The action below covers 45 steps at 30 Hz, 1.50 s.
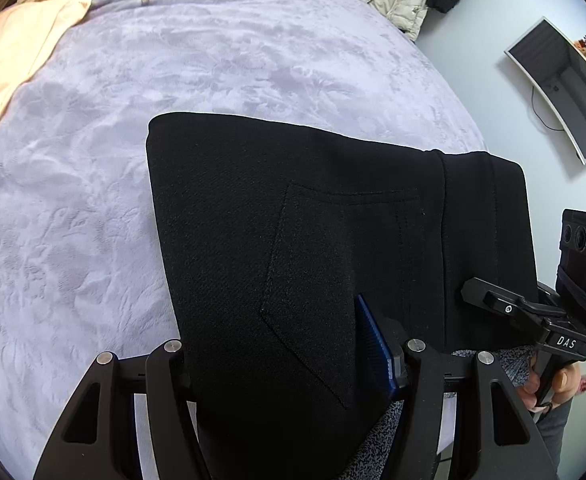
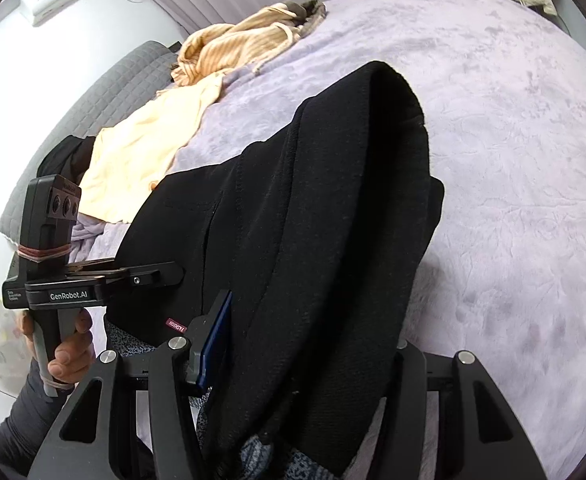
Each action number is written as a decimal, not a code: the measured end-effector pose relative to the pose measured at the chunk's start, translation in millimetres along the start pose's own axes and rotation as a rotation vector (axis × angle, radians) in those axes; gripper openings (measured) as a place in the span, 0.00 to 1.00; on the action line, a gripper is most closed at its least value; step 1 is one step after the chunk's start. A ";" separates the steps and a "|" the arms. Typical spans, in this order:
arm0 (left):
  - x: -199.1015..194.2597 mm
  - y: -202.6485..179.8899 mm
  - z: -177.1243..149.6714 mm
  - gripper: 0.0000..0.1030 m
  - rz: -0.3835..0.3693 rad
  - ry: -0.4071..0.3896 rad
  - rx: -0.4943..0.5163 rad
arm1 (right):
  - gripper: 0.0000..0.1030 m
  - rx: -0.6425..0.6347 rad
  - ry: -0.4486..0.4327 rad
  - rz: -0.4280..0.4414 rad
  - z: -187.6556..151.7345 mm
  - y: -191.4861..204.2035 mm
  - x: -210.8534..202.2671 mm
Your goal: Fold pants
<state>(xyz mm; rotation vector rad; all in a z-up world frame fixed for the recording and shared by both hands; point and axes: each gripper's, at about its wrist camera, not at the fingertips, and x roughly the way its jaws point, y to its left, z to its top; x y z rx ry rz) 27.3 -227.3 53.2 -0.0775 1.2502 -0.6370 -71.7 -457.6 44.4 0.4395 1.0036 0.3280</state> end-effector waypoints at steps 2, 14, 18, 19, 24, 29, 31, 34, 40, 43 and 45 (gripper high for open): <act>15.6 9.4 5.3 0.66 0.002 0.023 -0.035 | 0.58 0.036 0.037 0.002 4.7 -12.9 13.1; -37.6 17.7 -32.3 0.82 0.092 -0.101 -0.063 | 0.82 0.130 -0.165 -0.249 -19.5 -16.7 -39.6; -62.7 -23.8 -54.9 0.82 0.070 -0.176 0.051 | 0.96 -0.134 -0.282 -0.190 -53.8 56.4 -68.5; -64.3 -39.6 -65.3 0.82 0.047 -0.183 0.096 | 0.98 -0.177 -0.281 -0.158 -60.4 67.7 -67.1; -28.9 -47.4 -61.6 0.82 0.073 -0.141 0.181 | 0.98 -0.174 -0.166 -0.194 -70.4 63.4 -27.3; -0.9 -46.9 -77.6 0.82 0.108 -0.102 0.188 | 0.99 -0.079 -0.114 -0.191 -71.2 38.5 -9.6; -3.2 -49.5 -71.4 0.82 0.105 -0.083 0.183 | 0.99 -0.070 -0.070 -0.196 -65.9 34.0 -3.5; -8.5 -38.6 -45.5 0.82 0.091 -0.104 0.133 | 1.00 -0.069 -0.135 -0.178 -52.9 40.5 -28.1; 3.5 -24.1 21.6 0.82 0.239 -0.127 0.003 | 1.00 -0.221 -0.192 -0.219 13.2 73.9 -29.6; 24.6 -5.9 46.4 0.82 0.384 -0.102 -0.070 | 1.00 -0.223 -0.142 -0.170 43.4 69.7 1.0; 39.4 10.9 51.5 0.82 0.403 -0.067 -0.118 | 1.00 -0.195 -0.095 -0.230 58.6 55.8 25.6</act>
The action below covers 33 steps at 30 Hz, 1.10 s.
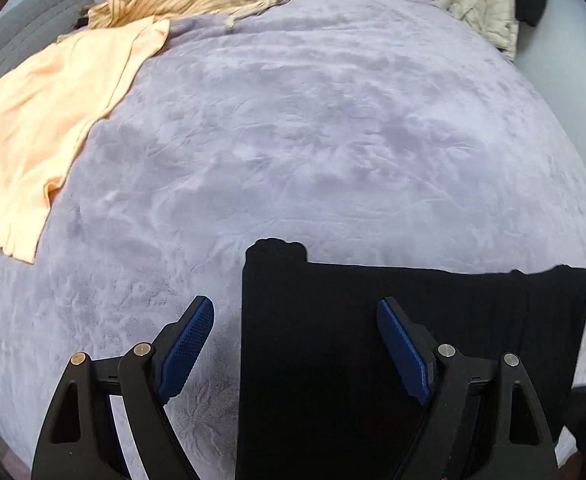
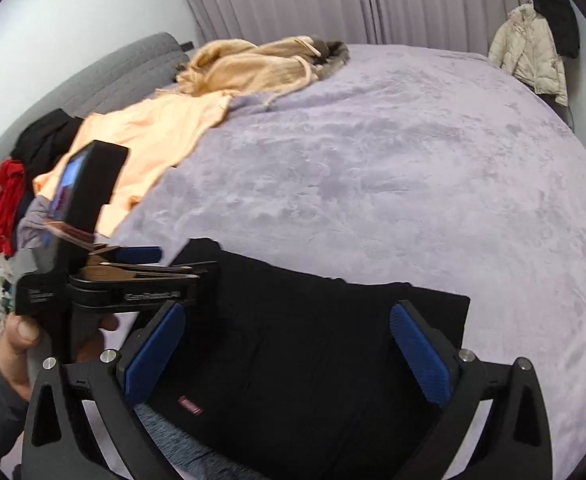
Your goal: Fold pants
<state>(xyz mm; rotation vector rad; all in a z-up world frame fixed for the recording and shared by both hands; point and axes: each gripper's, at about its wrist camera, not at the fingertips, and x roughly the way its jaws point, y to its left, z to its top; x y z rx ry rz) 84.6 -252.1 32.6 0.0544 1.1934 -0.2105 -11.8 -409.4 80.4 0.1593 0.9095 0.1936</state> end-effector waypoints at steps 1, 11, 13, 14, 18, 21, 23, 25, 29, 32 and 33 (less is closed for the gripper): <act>4.1 5.4 -1.8 0.82 -0.023 0.024 -0.014 | 0.99 0.022 0.035 -0.018 1.3 -6.3 12.3; 2.1 7.0 -8.0 0.97 -0.002 0.025 0.004 | 0.99 0.100 0.141 -0.038 -15.2 -28.3 42.5; -12.9 3.7 -8.5 0.97 -0.027 -0.019 0.022 | 1.00 0.087 0.087 -0.050 -10.0 -20.7 26.7; -18.2 1.1 -9.5 0.97 -0.033 -0.041 0.034 | 1.00 0.069 0.065 -0.058 -6.8 -17.6 21.8; -23.3 -13.8 -14.3 0.97 0.002 -0.082 0.092 | 1.00 -0.007 0.100 -0.131 -1.0 -4.2 33.2; -0.2 -14.8 -19.2 0.97 0.051 -0.007 0.101 | 0.99 -0.010 0.172 -0.139 -11.5 -3.0 51.5; 0.3 -7.0 -25.7 0.97 0.016 -0.011 0.071 | 0.99 -0.015 0.172 -0.146 -20.6 -0.5 49.2; -7.7 -1.8 -32.9 0.97 -0.005 -0.008 0.059 | 0.99 -0.028 0.159 -0.149 -31.0 5.5 38.1; -37.3 -0.2 -60.3 0.97 0.031 -0.092 0.104 | 0.99 -0.031 0.122 -0.111 -62.3 20.5 6.2; -43.9 6.0 -81.9 0.97 0.023 -0.094 0.109 | 0.99 -0.065 0.101 -0.124 -86.9 32.6 -7.5; -44.6 8.5 -88.6 0.97 0.013 -0.094 0.105 | 0.99 -0.080 0.096 -0.131 -94.1 36.1 -9.8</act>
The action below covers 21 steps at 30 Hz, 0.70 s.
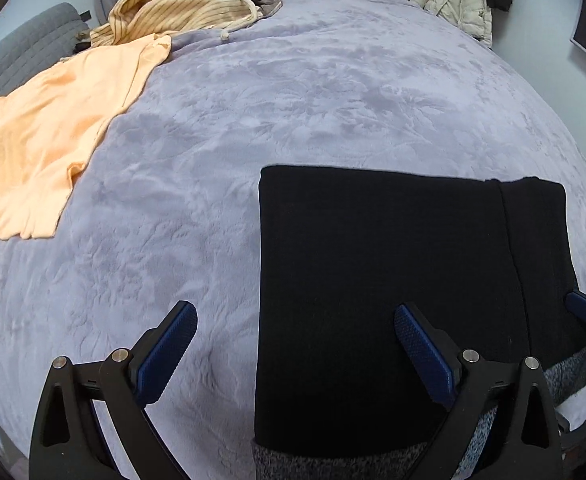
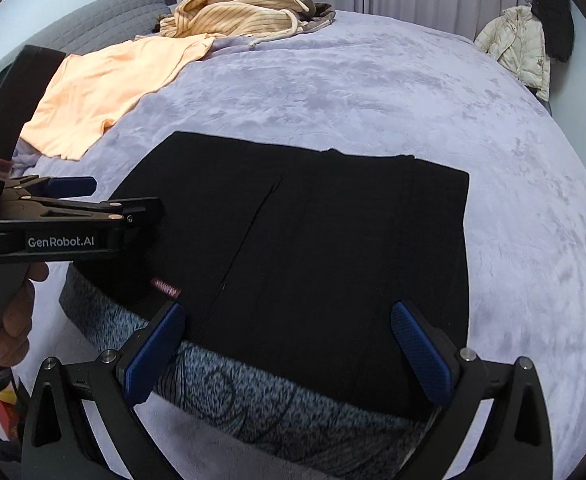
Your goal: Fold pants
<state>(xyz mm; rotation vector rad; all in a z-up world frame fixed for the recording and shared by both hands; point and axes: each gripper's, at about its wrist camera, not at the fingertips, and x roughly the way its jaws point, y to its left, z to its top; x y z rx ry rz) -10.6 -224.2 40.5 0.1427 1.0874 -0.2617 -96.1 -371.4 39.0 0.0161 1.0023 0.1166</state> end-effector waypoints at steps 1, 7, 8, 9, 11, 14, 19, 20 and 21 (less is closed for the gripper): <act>-1.1 1.4 -4.7 0.97 -0.006 -0.004 -0.003 | 0.99 -0.011 -0.010 -0.009 -5.8 2.7 -1.9; -7.9 -0.7 -19.3 0.97 -0.003 -0.026 -0.001 | 0.99 -0.025 -0.014 -0.062 -14.9 11.6 -9.2; -11.3 -1.3 -20.8 0.97 0.002 -0.031 0.000 | 1.00 -0.019 -0.017 -0.074 -14.5 13.3 -14.5; -14.1 -1.7 -22.5 0.97 0.004 -0.033 0.000 | 1.00 -0.014 -0.027 -0.077 -15.2 15.3 -20.3; -18.1 -1.9 -26.9 0.97 -0.011 -0.034 0.003 | 1.00 -0.016 -0.053 -0.056 -18.6 18.7 -31.3; -16.3 -2.5 -31.7 0.97 -0.016 -0.033 0.009 | 1.00 -0.015 -0.063 -0.070 -23.4 20.0 -36.2; -4.0 3.8 -33.3 1.00 -0.060 0.003 -0.039 | 0.99 0.013 -0.032 -0.030 -27.1 10.9 -19.2; -2.8 3.2 -34.2 1.00 -0.047 -0.002 -0.036 | 1.00 0.008 -0.031 -0.028 -27.3 11.1 -16.2; -1.5 1.6 -35.0 1.00 -0.043 -0.003 -0.027 | 1.00 0.003 -0.025 -0.024 -27.6 11.3 -12.5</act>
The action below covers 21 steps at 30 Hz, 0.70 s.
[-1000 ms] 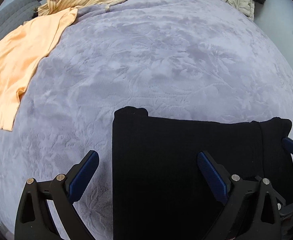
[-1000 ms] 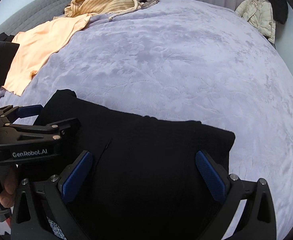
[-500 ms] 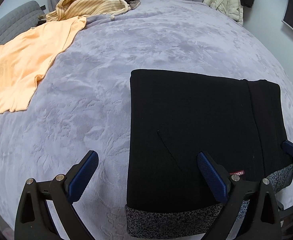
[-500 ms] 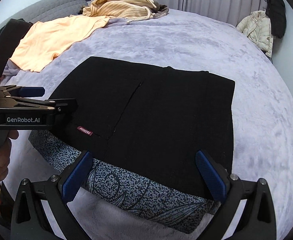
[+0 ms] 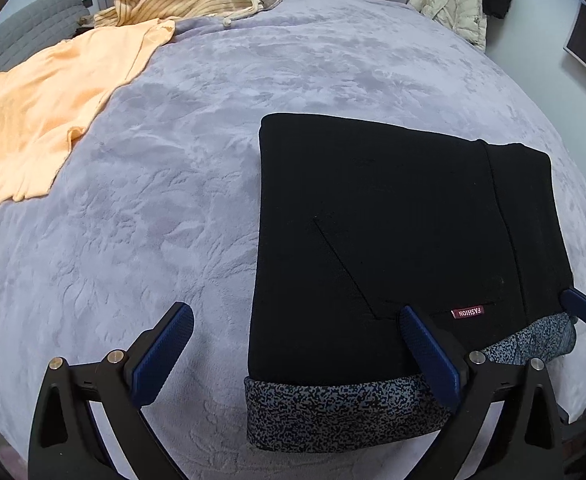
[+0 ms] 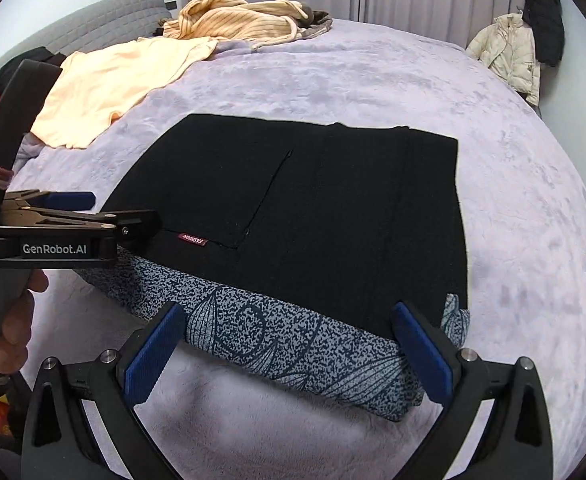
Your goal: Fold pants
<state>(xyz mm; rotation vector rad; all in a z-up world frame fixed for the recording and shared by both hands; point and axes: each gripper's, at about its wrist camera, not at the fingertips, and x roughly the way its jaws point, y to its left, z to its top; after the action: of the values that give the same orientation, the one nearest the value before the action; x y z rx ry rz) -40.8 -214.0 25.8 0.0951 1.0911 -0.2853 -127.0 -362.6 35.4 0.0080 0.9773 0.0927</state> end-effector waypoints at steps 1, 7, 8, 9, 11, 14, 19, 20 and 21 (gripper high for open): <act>1.7 -0.7 -0.8 1.00 -0.001 0.000 0.003 | 1.00 -0.007 0.004 -0.003 -0.7 0.5 3.3; 5.2 -0.9 -3.6 1.00 -0.007 -0.006 0.005 | 1.00 -0.044 -0.012 -0.010 -9.3 2.0 13.3; 3.6 -2.2 -3.6 1.00 -0.001 -0.012 0.015 | 1.00 -0.062 -0.012 -0.020 -9.4 4.6 13.0; 2.1 -3.3 -3.5 1.00 0.005 -0.016 0.022 | 1.00 -0.083 -0.008 -0.033 -9.3 8.0 12.5; -1.8 -4.6 -2.9 1.00 0.019 -0.012 0.026 | 1.00 -0.105 0.006 -0.061 -6.8 13.7 8.8; -17.1 -1.5 -2.3 1.00 0.031 -0.020 -0.012 | 1.00 -0.047 0.003 -0.064 0.8 16.4 -11.1; -43.2 -2.6 -3.5 1.00 0.022 -0.047 -0.028 | 1.00 0.061 -0.052 -0.228 13.0 8.7 -48.2; -46.1 -4.1 -4.5 1.00 0.008 -0.041 -0.029 | 1.00 0.069 -0.021 -0.288 15.1 7.2 -46.6; -47.4 -5.1 -5.8 1.00 0.000 -0.034 -0.035 | 1.00 0.071 0.005 -0.322 16.4 6.6 -43.6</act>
<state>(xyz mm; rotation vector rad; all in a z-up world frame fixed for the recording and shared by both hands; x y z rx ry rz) -67.4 -209.0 65.4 0.0587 1.0621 -0.2663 -138.2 -359.1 81.0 -0.0844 0.9757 -0.2375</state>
